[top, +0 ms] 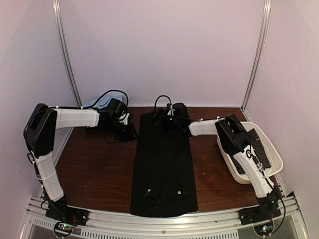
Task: Fold and stack the long sleeve shirts
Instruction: Smooth out the rectangle-folded shirt at the center of the board.
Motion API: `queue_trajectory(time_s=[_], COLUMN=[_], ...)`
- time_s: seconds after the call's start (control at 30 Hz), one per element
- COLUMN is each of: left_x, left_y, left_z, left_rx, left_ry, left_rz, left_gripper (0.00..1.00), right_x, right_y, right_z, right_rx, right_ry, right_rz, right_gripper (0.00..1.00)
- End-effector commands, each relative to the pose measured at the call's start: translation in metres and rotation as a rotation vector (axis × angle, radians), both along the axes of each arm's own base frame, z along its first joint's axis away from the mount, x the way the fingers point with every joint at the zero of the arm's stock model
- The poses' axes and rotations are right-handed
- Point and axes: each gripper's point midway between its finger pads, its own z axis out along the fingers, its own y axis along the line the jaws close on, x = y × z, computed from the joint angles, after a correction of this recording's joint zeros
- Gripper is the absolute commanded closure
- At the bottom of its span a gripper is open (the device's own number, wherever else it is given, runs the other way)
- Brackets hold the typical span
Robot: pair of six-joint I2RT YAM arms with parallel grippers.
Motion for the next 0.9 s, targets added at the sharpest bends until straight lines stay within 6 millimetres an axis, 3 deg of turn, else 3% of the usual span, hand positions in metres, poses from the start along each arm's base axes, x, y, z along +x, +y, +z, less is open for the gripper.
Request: queue_trajectory(time_s=[0.0,0.2,0.4,0.6,0.87], left_x=[0.007,0.007,0.008,0.010,0.012], left_y=[0.004,0.003,0.001,-0.004,-0.008], left_z=[0.005,0.003,0.001,0.001,-0.002], left_rx=[0.001,-0.011,-0.025,-0.050,-0.067], left_ry=[-0.030,-0.029,-0.028,-0.023,-0.009], left_rz=[0.001,0.001,0.001,-0.003,-0.007], left_gripper=[0.73,0.73,0.73,0.73,0.73], right_x=[0.001,-0.034,-0.086,-0.119,-0.132], right_y=[-0.012,-0.013,-0.018,-0.038,-0.052], right_z=[0.063,0.084,0.081,0.052,0.010], right_rx=[-0.026,-0.033,-0.018,-0.029,-0.069], right_ry=[-0.103,-0.127,-0.113,-0.065,-0.001], right_rz=[-0.016,0.036,0.079,0.084,0.075], right_gripper=[0.10,0.02,0.00,0.00,0.00])
